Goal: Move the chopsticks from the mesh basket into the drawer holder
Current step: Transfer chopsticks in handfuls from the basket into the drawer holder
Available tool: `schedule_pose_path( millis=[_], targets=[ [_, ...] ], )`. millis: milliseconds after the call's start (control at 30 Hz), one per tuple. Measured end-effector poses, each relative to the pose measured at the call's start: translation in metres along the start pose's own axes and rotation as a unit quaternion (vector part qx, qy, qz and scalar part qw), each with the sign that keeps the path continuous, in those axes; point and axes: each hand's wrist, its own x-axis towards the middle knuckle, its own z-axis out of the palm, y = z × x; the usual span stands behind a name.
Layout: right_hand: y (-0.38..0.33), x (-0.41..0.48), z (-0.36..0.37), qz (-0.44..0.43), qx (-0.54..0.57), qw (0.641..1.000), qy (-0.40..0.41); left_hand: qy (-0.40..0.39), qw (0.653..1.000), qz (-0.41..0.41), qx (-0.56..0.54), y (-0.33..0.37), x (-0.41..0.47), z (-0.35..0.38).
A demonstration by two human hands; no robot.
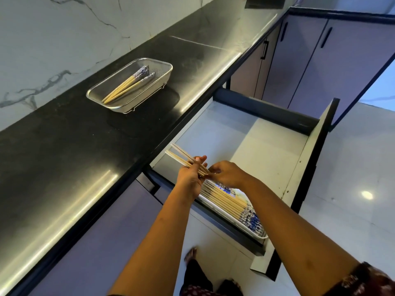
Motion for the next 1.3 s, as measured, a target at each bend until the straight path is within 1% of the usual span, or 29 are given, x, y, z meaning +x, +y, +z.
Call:
schedule_pose_path(
  millis=[100,267,400,500,567,633,667,733,800,867,933,1000,1133,1233,1300],
  targets=[
    [0.001,0.001,0.003,-0.012,-0.03,0.999,-0.006,-0.002,1.0,-0.014,0.023,-0.004,0.0,-0.003],
    [0.002,0.001,0.001,-0.014,0.036,0.999,-0.037,-0.012,0.999,-0.03,0.021,-0.014,0.0,-0.004],
    [0.009,-0.002,-0.003,0.014,0.098,0.992,-0.075,-0.043,0.997,-0.051,0.023,-0.023,-0.002,-0.007],
    [0.017,-0.005,0.001,0.051,0.099,0.988,-0.103,-0.051,0.993,-0.073,0.072,-0.031,-0.002,-0.009],
    [0.023,-0.006,0.006,0.064,0.102,0.988,-0.098,-0.05,0.99,-0.085,0.101,-0.037,-0.002,-0.009],
    [0.029,-0.006,0.01,0.068,0.106,0.99,-0.065,-0.042,0.989,-0.076,0.119,-0.043,0.001,-0.012],
    [0.033,-0.007,0.012,0.075,0.093,0.991,-0.052,-0.032,0.989,-0.057,0.132,-0.045,0.004,-0.014],
    [0.042,-0.008,0.016,0.098,0.036,0.994,-0.042,0.023,0.983,-0.001,0.182,-0.048,0.009,-0.022],
    [0.053,-0.01,0.02,0.124,-0.017,0.991,-0.039,0.108,0.964,0.048,0.237,-0.048,0.014,-0.034],
    [0.061,-0.012,0.025,0.143,-0.075,0.986,-0.041,0.145,0.94,0.082,0.298,-0.046,0.017,-0.045],
    [0.066,-0.013,0.031,0.156,-0.123,0.978,-0.055,0.138,0.917,0.096,0.361,-0.045,0.019,-0.052],
    [0.07,-0.013,0.04,0.169,-0.152,0.972,-0.059,0.113,0.892,0.098,0.426,-0.045,0.019,-0.056],
    [0.081,-0.012,0.056,0.2,-0.168,0.964,-0.052,0.093,0.811,0.099,0.57,-0.047,0.016,-0.063],
    [0.084,-0.011,0.064,0.21,-0.175,0.96,-0.053,0.082,0.754,0.116,0.641,-0.046,0.014,-0.063],
    [0.084,-0.011,0.068,0.211,-0.185,0.959,-0.049,0.084,0.723,0.121,0.675,-0.047,0.014,-0.063]
  ],
)
